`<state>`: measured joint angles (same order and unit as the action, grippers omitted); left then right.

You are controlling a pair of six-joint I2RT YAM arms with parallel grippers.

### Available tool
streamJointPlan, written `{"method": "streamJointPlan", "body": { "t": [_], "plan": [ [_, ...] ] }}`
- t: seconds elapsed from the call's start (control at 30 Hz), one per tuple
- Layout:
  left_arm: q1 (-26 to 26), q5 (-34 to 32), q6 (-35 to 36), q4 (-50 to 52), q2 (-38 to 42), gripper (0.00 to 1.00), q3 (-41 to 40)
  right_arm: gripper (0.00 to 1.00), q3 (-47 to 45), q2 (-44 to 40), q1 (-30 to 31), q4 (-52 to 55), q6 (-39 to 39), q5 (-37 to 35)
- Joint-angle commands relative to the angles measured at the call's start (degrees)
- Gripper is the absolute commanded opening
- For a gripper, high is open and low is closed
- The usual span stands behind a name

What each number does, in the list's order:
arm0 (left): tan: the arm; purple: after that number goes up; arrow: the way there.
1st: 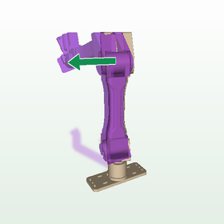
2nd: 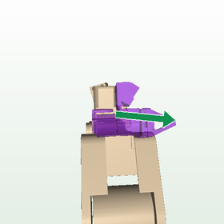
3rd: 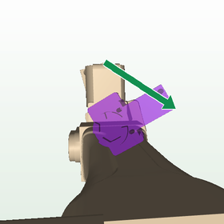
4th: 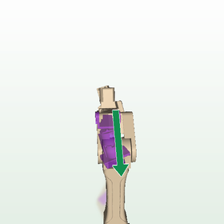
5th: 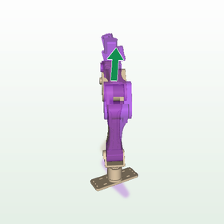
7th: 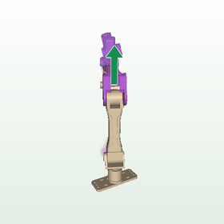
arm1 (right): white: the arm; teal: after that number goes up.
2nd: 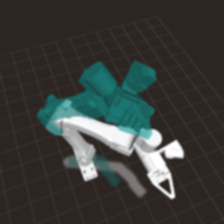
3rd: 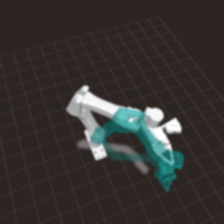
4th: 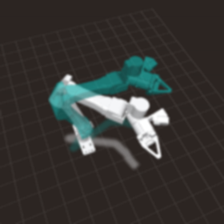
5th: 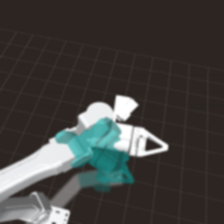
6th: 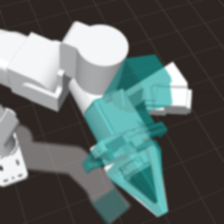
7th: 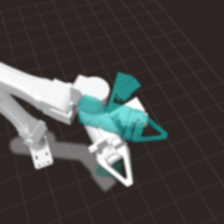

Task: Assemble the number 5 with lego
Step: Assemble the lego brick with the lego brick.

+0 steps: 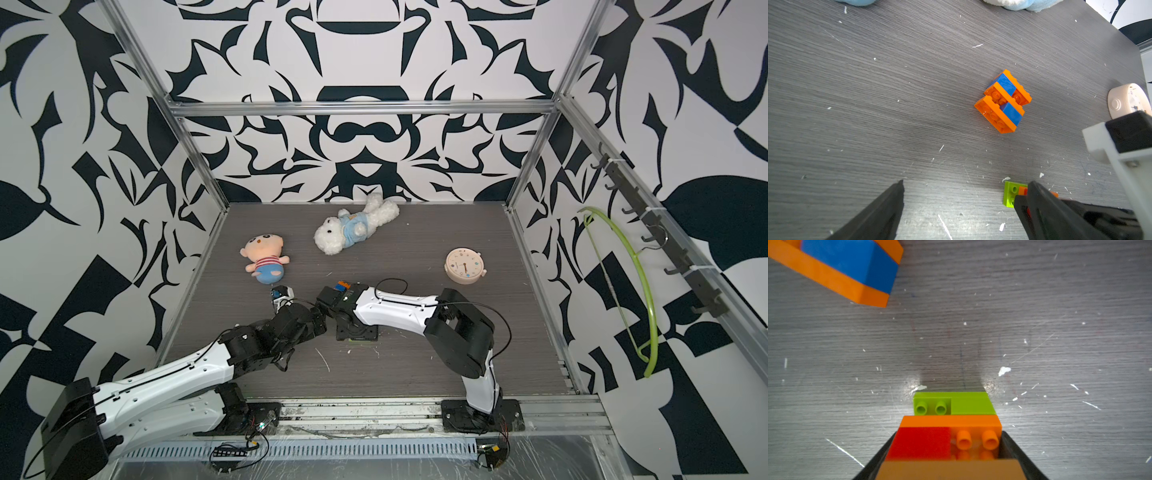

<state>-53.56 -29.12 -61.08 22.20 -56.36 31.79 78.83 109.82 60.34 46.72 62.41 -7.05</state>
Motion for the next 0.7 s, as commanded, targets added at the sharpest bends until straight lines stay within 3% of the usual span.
{"method": "streamJointPlan", "body": {
  "t": [0.0, 0.67],
  "plan": [
    [0.3, -0.1, 0.4, 0.7, 0.3, 0.99, 1.3, 0.61, -2.2, 2.8, -0.2, -0.8, -0.4, 1.4],
    [0.3, -0.6, 0.3, 1.4, 1.1, 0.99, 1.8, 0.68, 0.0, 0.8, -0.3, -0.3, -1.5, 0.4]
  ]
}}
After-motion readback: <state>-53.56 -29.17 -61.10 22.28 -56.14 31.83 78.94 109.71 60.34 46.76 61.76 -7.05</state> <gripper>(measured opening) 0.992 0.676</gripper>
